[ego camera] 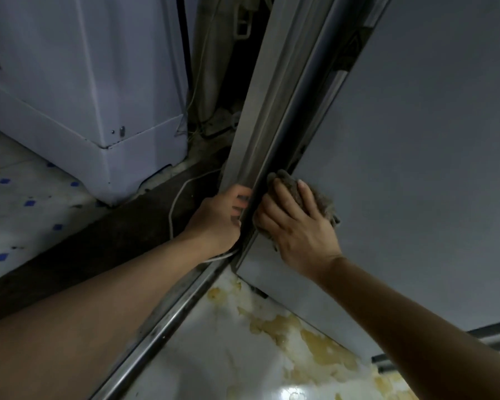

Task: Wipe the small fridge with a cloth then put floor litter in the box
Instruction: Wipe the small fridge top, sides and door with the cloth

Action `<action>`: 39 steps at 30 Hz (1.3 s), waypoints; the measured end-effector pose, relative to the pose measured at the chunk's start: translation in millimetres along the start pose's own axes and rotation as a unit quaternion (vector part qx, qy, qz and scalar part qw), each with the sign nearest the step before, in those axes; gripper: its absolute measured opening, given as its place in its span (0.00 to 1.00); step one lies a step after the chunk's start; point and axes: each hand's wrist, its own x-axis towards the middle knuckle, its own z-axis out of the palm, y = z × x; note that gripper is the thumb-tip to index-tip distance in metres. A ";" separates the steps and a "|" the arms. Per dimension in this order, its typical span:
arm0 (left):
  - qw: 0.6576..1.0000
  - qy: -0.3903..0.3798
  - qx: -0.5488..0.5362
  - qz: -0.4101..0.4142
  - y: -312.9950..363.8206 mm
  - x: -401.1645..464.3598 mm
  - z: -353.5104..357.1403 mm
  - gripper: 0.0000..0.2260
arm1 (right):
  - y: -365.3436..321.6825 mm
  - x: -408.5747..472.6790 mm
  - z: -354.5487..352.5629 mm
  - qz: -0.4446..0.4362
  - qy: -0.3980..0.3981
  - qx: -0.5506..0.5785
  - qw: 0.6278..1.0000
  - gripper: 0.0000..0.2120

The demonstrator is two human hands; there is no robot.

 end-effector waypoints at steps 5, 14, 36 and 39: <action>1.000 0.009 0.027 -0.001 -4.5 0.5 -7.1 0.24 | -21.5 -6.7 23.7 -0.065 -0.030 -0.019 0.997 0.25; 0.997 -0.019 0.075 0.015 5.5 -8.4 -2.7 0.22 | -48.7 -39.2 36.5 -0.139 -0.156 0.069 0.976 0.32; 0.996 0.064 0.052 0.045 54.4 -11.8 59.0 0.30 | 12.0 -125.0 21.1 -0.037 -0.031 0.003 0.999 0.26; 0.994 0.102 0.027 0.011 63.8 -9.3 70.2 0.35 | 50.2 -133.7 12.3 0.039 0.071 0.024 0.996 0.24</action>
